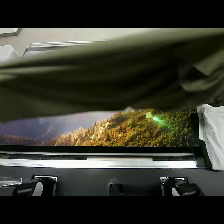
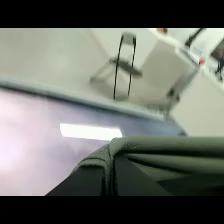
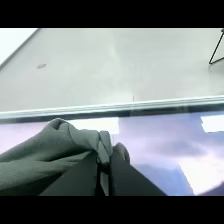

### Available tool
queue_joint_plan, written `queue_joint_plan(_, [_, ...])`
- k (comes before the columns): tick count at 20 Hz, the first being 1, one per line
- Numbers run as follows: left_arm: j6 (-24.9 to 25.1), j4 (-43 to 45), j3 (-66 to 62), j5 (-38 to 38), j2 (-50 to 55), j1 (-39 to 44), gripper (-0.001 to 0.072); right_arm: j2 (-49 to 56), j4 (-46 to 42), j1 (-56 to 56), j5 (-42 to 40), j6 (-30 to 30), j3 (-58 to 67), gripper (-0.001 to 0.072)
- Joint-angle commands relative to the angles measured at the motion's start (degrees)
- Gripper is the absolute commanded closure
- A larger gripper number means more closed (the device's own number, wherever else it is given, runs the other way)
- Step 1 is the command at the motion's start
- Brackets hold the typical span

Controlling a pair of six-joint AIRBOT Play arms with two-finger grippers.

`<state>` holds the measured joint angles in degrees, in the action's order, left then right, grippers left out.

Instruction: Fold the clothes and pants, and hang the long-sleeved shirts on hangers.

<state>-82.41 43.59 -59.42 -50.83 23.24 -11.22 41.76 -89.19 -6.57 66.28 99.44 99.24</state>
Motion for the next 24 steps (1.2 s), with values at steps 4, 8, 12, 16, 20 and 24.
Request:
queue_joint_plan(4, [-3.5, 0.5, 25.1, -10.9, -0.6, -0.1, 0.0684, 14.6, -2.4, 0.0, 10.4, -1.3, -4.8, 0.0661])
queue_joint_plan(8, [-5.2, -0.1, 36.3, 8.8, 9.8, -0.1, 0.0684, 34.7, 1.9, 0.0, -6.0, 4.4, -6.9, 0.0661])
queue_joint_plan(12, [-6.1, -9.7, 33.5, 14.8, 29.6, -0.1, 0.0682, 49.3, 18.7, -0.1, -14.1, 12.0, -6.9, 0.0661])
queue_joint_plan(16, [-0.9, -12.6, 28.1, 11.8, 42.3, -0.1, 0.0681, 55.7, 26.6, -0.1, -10.2, 12.0, -6.9, 0.0661])
queue_joint_plan(20, [17.5, -12.5, 22.5, 4.5, 45.5, -0.9, 0.0186, 56.3, 26.8, 0.7, -8.3, 11.2, -6.6, 0.0446])
queue_joint_plan(24, [17.2, 6.9, 9.3, -15.3, 45.5, -11.8, 0.0150, 51.9, 25.5, 11.9, 4.5, -0.3, -5.3, 0.0137])
